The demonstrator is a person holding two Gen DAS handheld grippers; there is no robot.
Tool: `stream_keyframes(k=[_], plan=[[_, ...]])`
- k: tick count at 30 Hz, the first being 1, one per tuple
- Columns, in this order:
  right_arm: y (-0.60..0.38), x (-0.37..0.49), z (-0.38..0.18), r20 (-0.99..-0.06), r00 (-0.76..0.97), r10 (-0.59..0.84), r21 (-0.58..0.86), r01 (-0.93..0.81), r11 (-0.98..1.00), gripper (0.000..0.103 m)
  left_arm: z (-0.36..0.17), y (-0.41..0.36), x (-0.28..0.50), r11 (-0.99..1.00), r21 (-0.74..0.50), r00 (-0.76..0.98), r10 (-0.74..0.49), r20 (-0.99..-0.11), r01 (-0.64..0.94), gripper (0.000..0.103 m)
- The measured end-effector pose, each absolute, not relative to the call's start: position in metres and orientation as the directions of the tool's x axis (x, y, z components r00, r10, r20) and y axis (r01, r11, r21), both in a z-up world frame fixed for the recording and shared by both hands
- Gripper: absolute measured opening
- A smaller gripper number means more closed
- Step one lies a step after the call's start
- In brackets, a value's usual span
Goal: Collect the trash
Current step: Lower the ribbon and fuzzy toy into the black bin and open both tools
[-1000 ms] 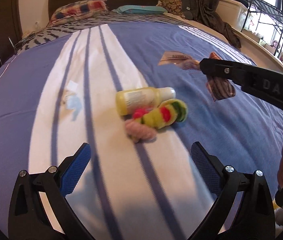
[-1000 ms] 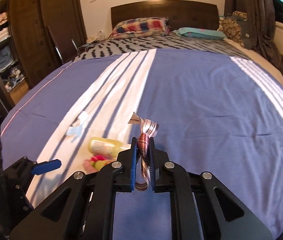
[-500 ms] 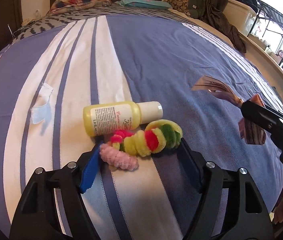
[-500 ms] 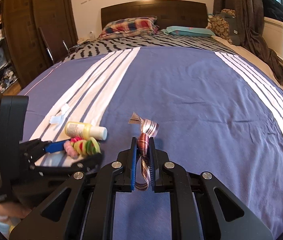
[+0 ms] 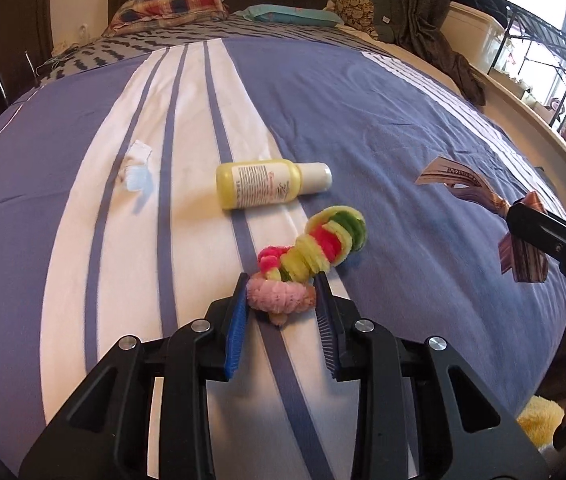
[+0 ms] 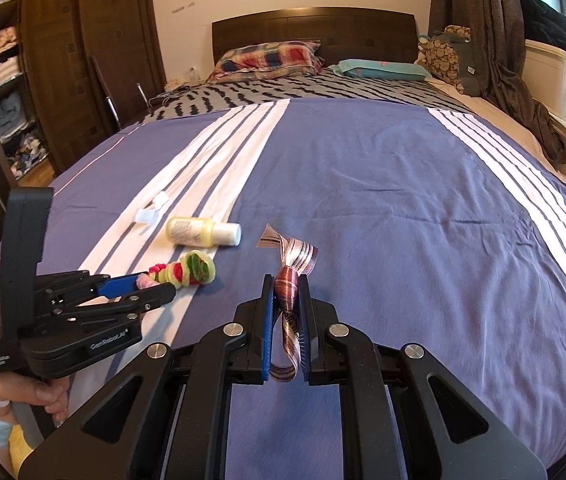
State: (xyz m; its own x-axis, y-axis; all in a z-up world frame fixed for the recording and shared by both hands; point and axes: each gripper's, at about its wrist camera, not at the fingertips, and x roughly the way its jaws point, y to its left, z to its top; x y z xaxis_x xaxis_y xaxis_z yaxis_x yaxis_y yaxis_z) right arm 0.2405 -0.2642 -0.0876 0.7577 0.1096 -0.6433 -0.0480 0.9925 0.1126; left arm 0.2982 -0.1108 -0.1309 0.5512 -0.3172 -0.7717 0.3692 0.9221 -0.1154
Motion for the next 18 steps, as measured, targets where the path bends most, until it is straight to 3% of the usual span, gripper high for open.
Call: stream_keyframes(k=[18], plan=[[-0.221, 0.085, -0.038, -0.509, 0.844, 0.171, 0.073, -0.156, 0.985, 0.012, -0.057, -0.06, 0.13, 0.904, -0.064, 0.689, -0.365, -0.626, 0.422, 0.03]])
